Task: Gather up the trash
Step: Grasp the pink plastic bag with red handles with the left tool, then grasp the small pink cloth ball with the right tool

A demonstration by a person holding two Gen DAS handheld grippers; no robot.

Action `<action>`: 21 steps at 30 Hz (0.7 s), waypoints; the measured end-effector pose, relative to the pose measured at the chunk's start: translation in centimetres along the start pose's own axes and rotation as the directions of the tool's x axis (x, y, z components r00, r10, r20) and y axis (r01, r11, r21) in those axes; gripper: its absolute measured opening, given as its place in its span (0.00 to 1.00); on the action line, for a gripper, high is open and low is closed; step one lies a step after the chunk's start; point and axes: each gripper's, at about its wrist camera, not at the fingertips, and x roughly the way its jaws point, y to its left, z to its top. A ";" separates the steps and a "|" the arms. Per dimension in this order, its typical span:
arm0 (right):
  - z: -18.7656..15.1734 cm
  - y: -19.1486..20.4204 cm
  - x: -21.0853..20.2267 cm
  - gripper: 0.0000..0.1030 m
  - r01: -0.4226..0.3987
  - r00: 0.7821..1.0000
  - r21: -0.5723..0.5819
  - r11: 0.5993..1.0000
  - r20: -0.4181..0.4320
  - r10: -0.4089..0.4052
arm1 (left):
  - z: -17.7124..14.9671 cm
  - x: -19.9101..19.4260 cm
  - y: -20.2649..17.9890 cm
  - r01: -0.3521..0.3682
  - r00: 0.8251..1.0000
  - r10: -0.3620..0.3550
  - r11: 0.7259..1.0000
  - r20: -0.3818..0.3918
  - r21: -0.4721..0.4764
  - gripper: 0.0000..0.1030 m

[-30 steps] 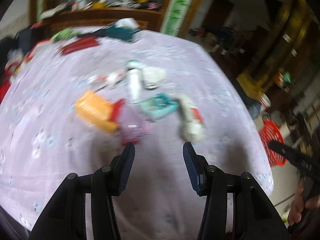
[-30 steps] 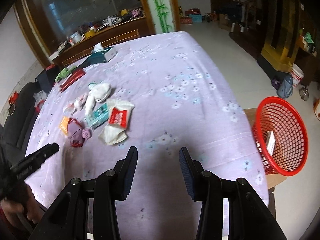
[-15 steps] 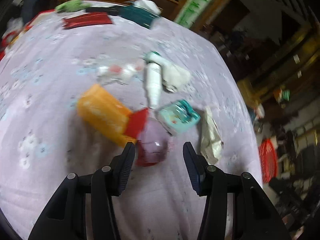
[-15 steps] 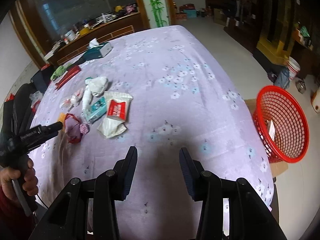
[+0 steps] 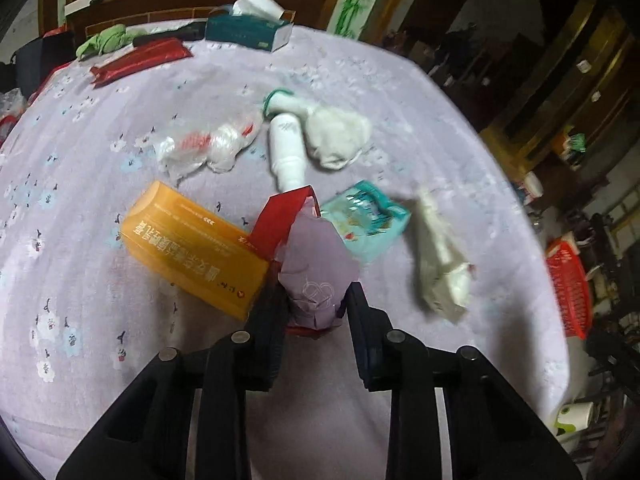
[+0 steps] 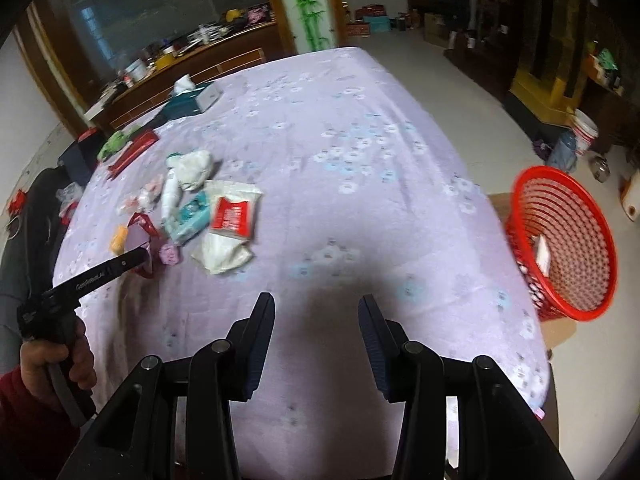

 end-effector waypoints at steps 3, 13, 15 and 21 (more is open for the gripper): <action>0.6 2.0 0.8 0.46 -0.071 0.997 -0.036 0.997 -0.015 0.070 | -0.5 -1.6 0.3 0.002 1.000 -0.002 1.000 0.024 0.006 0.27; 2.4 11.8 8.6 0.40 -0.300 0.946 -0.155 0.941 -0.176 0.273 | -2.7 -6.3 3.6 -0.071 0.994 0.070 0.997 0.079 0.007 0.27; 2.6 13.3 10.5 0.38 -0.302 0.943 -0.169 0.938 -0.200 0.268 | -3.3 -6.8 4.1 -0.077 0.994 0.076 0.997 0.083 0.010 0.27; 3.2 16.5 14.9 0.26 -0.269 0.948 -0.206 0.941 -0.230 0.221 | -4.7 -7.6 5.2 -0.083 0.994 0.081 0.996 0.079 0.020 0.27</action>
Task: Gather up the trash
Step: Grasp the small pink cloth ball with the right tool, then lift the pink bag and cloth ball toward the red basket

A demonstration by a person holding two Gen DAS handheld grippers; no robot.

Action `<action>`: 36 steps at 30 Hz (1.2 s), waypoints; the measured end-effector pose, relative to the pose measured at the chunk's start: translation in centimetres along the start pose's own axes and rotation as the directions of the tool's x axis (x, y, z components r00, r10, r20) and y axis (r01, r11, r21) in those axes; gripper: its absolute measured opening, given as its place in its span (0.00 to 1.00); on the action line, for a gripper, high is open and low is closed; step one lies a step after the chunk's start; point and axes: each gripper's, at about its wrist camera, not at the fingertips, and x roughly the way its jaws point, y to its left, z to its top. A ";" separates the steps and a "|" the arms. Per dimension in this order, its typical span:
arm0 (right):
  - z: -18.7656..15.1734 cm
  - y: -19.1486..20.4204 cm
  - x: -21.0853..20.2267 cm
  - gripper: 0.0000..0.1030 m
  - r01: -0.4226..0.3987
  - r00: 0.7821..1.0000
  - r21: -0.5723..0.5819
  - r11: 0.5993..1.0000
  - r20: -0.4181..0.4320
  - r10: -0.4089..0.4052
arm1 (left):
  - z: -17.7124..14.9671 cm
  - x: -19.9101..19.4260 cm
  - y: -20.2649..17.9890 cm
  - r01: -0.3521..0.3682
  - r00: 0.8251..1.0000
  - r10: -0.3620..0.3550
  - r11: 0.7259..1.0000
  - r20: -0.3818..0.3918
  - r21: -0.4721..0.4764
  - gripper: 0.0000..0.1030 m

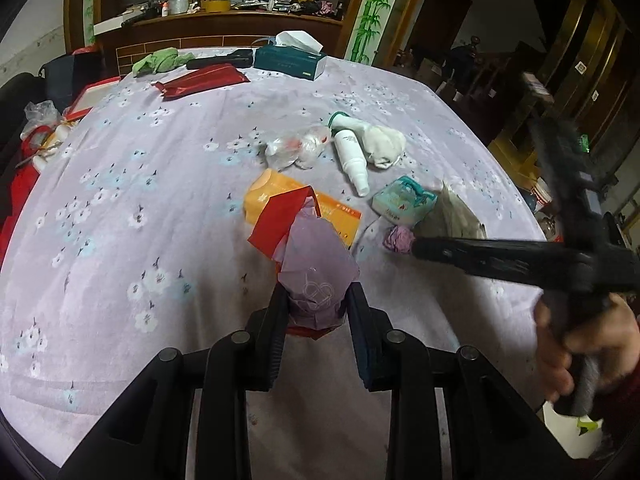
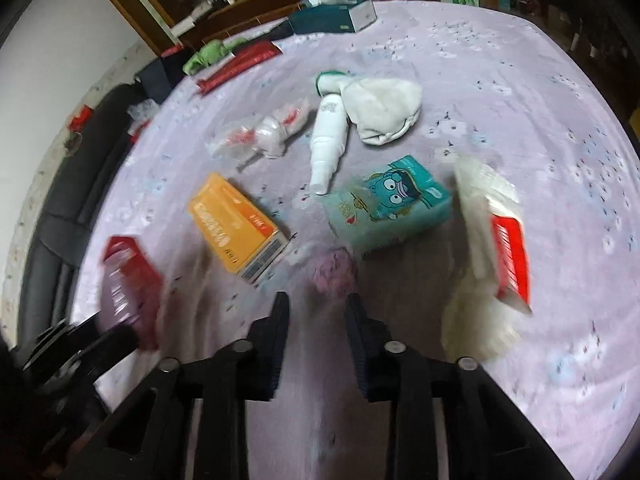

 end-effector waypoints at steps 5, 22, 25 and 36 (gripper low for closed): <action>0.8 0.0 2.0 0.16 0.037 0.999 -0.001 0.999 -0.014 -0.037 | -0.3 -0.5 0.2 -0.003 1.000 0.002 1.000 0.013 0.027 0.27; -1.7 -0.2 -3.0 0.09 0.020 0.996 -0.013 1.000 0.082 -0.019 | 0.3 0.2 -2.2 0.035 0.999 -0.035 0.998 0.016 0.056 0.27; -2.4 -0.9 -4.6 0.09 0.018 0.994 0.009 1.000 0.108 -0.019 | 0.3 0.0 -3.1 0.035 0.999 -0.037 0.996 0.024 0.076 0.27; -7.1 -4.2 -11.0 0.09 0.086 0.975 0.119 0.989 0.196 -0.108 | 0.6 -0.7 -8.1 0.052 0.996 -0.060 0.990 0.061 0.133 0.27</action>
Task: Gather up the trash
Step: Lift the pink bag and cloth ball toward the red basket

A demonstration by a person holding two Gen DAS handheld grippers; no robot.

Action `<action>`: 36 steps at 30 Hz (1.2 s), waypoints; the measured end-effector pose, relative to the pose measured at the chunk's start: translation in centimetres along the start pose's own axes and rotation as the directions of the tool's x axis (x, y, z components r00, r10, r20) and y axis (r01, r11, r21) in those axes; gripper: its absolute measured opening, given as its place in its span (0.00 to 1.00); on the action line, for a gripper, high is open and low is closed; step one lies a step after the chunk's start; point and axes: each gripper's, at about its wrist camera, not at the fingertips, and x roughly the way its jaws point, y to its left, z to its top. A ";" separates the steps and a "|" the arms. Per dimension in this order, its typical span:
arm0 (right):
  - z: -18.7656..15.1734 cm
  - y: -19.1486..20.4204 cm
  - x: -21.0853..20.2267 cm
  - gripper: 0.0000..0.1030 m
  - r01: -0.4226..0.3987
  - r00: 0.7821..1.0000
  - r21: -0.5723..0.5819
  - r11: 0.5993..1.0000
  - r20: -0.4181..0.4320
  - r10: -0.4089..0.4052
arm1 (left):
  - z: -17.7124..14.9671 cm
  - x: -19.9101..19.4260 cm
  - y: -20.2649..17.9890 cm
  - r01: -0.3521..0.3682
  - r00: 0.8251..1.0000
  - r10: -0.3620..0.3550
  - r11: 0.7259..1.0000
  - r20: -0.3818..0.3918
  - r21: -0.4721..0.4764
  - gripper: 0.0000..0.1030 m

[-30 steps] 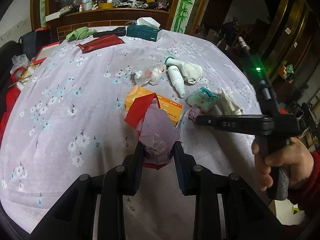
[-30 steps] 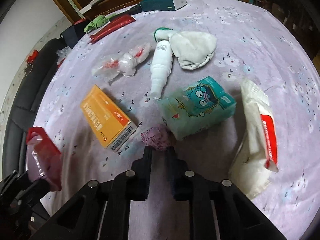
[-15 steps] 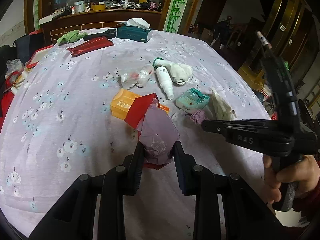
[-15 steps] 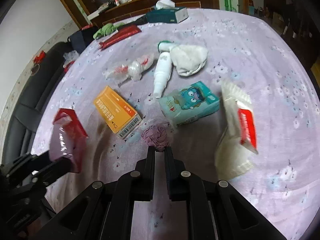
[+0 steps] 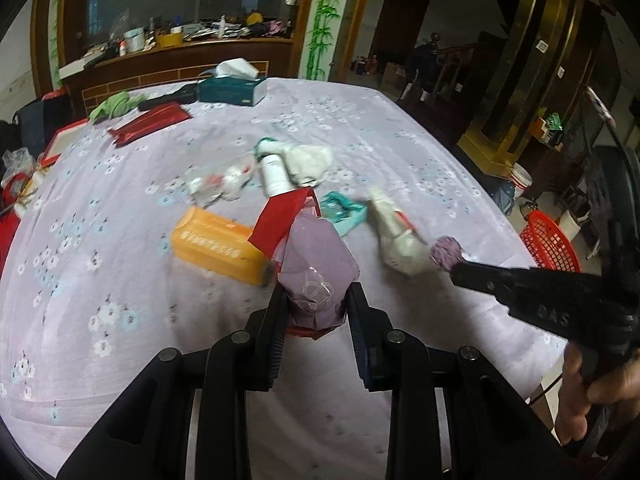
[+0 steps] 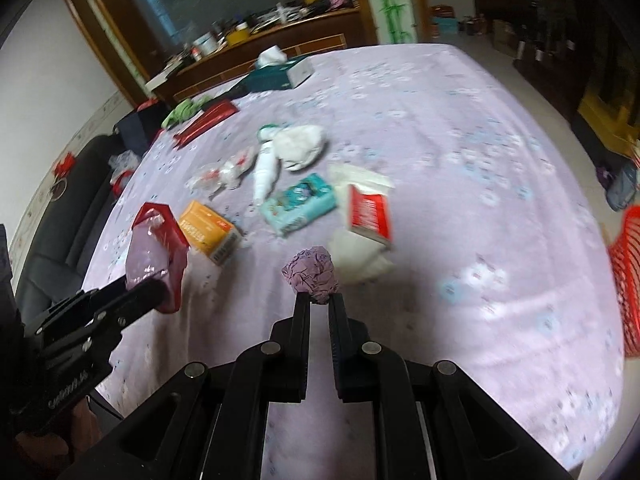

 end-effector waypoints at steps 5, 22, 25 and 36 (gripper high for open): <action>-0.8 -2.5 -2.6 0.09 0.037 0.999 0.031 0.999 0.032 -0.038 | 0.7 0.4 -3.2 0.013 1.000 -0.014 0.999 0.007 0.040 0.27; -2.1 -7.3 -7.5 0.10 0.063 0.992 0.082 0.995 0.103 -0.071 | 1.6 1.2 -10.1 0.055 0.998 -0.057 0.990 0.008 0.132 0.27; -2.0 -7.8 -7.7 0.10 0.057 0.992 0.090 0.994 0.105 -0.066 | 1.7 1.4 -10.6 0.056 0.998 -0.057 0.989 0.006 0.137 0.27; -2.1 -9.8 -8.8 0.10 0.053 0.990 0.124 0.991 0.125 -0.068 | 2.1 1.6 -12.9 0.074 0.997 -0.076 0.982 0.007 0.173 0.27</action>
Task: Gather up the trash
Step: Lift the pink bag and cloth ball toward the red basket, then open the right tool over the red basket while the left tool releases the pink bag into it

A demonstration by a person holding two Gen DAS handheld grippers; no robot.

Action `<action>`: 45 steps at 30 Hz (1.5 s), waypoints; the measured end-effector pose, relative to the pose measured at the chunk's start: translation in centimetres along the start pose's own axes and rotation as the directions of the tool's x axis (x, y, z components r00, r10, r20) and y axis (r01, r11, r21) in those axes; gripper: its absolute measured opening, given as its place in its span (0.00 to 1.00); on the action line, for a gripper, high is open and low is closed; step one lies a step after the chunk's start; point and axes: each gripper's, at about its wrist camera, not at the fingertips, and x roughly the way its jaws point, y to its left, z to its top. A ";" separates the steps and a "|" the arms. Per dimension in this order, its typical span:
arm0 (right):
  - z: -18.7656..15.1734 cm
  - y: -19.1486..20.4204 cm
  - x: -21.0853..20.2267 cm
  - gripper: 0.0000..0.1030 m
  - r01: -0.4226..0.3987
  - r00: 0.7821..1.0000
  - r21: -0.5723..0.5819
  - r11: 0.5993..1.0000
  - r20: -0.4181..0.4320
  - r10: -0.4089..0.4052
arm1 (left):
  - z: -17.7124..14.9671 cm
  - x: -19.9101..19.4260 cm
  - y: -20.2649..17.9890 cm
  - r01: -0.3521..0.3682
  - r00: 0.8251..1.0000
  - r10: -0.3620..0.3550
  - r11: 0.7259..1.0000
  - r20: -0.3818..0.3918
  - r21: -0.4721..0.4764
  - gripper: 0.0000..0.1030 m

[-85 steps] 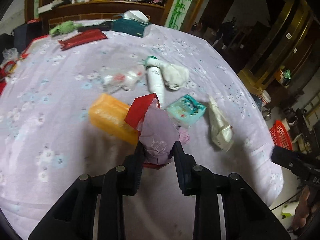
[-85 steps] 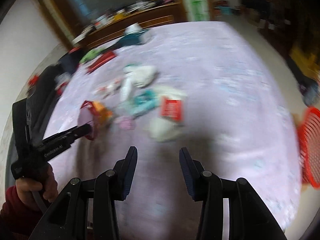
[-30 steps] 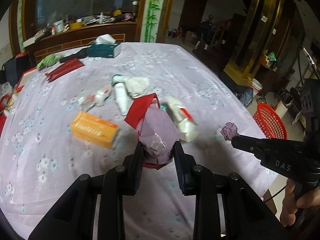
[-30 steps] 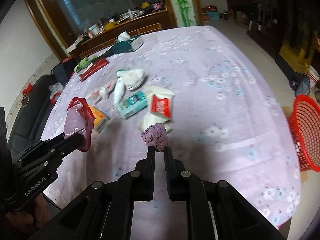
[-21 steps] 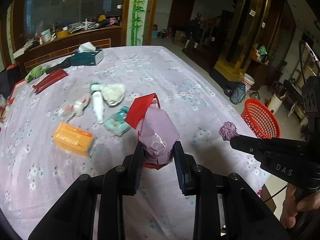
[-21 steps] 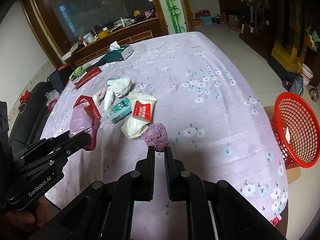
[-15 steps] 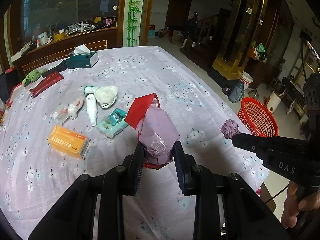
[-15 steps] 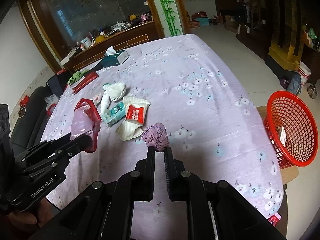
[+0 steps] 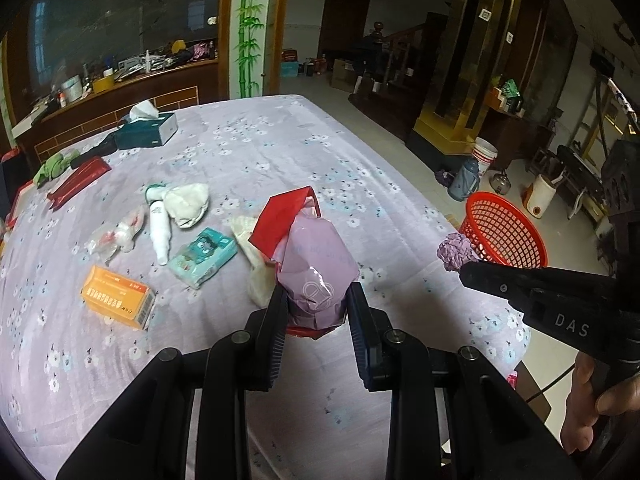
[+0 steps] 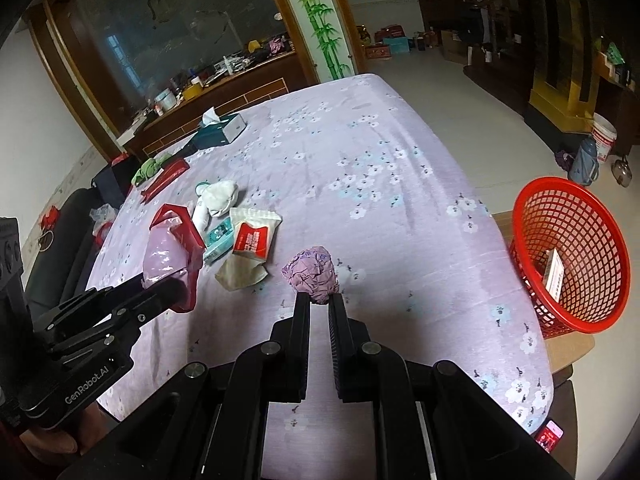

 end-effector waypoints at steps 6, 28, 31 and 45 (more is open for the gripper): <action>-0.1 -1.4 -0.7 0.10 0.008 1.000 0.031 0.999 0.013 -0.009 | 0.4 0.4 -1.2 0.009 1.000 -0.009 1.000 -0.005 0.028 0.27; -0.3 -8.4 -5.9 0.10 0.068 0.990 0.168 0.983 0.107 -0.087 | 3.3 1.8 -9.1 0.094 0.995 -0.096 0.977 0.001 0.194 0.27; -0.2 -9.8 -6.7 0.10 0.082 0.987 0.195 0.977 0.121 -0.107 | 3.6 2.3 -10.7 0.115 0.993 -0.117 0.968 -0.005 0.222 0.27; 0.7 -20.6 -11.8 0.10 0.159 0.957 0.375 0.913 0.170 -0.236 | 7.3 6.4 -20.1 0.272 0.962 -0.265 0.912 -0.066 0.307 0.27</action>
